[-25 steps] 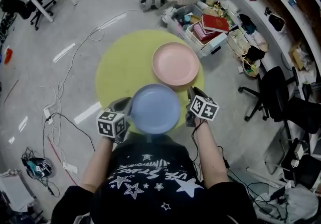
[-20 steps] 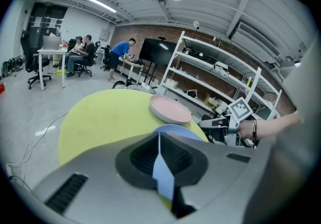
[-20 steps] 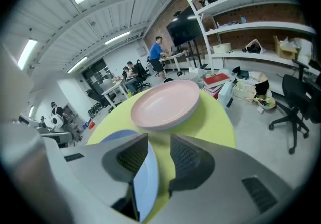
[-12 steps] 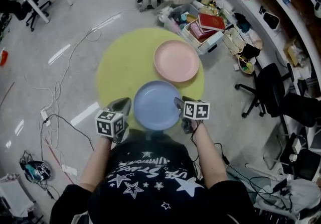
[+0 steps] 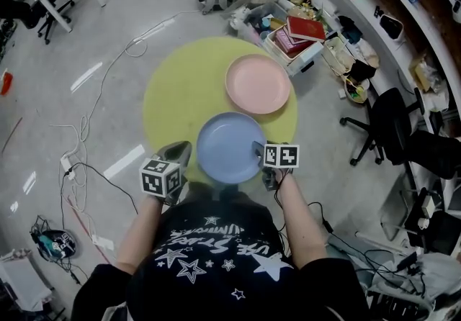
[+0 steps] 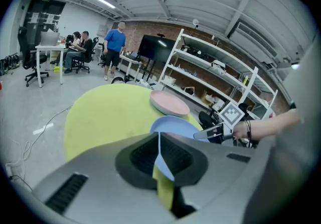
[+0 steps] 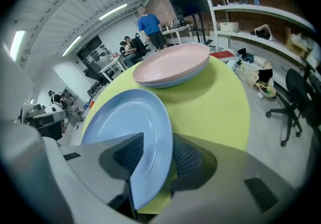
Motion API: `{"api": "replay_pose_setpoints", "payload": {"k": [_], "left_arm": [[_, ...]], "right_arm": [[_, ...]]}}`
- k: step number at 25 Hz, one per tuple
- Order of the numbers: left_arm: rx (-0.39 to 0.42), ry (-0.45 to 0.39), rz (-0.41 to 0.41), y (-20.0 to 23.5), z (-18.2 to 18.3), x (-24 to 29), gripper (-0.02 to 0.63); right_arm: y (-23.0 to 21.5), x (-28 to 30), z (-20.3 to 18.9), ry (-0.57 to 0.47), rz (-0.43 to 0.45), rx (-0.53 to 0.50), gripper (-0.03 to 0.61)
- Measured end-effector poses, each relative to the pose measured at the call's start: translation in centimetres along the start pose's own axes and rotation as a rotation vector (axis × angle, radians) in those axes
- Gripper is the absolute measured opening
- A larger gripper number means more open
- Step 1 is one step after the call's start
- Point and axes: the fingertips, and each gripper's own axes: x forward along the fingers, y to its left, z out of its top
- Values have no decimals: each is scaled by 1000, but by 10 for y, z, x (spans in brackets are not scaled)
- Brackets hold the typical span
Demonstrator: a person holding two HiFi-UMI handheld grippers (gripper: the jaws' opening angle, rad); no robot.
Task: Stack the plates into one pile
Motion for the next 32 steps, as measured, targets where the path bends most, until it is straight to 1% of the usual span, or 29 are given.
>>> {"api": "replay_pose_setpoints", "payload": {"k": [5,6,8,11,14,17,25,28,32], "left_arm": [[4,9,-1,-1,-2,-1,23],[5,10,0,-1,-2,-2,23],[6,13,2,0,-3,-2,23],[7,13,0,-1,-4,-1,23],[10,14,-4,-4,-3,0,23],[11,13,-2,-4,-2,0,23],[-3,-6,5,5,3,-2,23],[-4,-9,5,6,6,-2,23],[0,-21,2,2,12,1,23]], "right_arm": [[-4,5,-3,10,-29,29,173],[-6,5,-3,9,-42,28,161],[-9,4,-4,7,-66,31,108],[-12,4,-5,0,-84,46,89],[-15,2,-6,-2,-99,117,75],[-15,-2,-6,-15,-82,160,61],[2,-21,19,-73,5,152,32],[9,-27,25,-78,19,137,29],[10,-35,36,-113,53,174,29]]}}
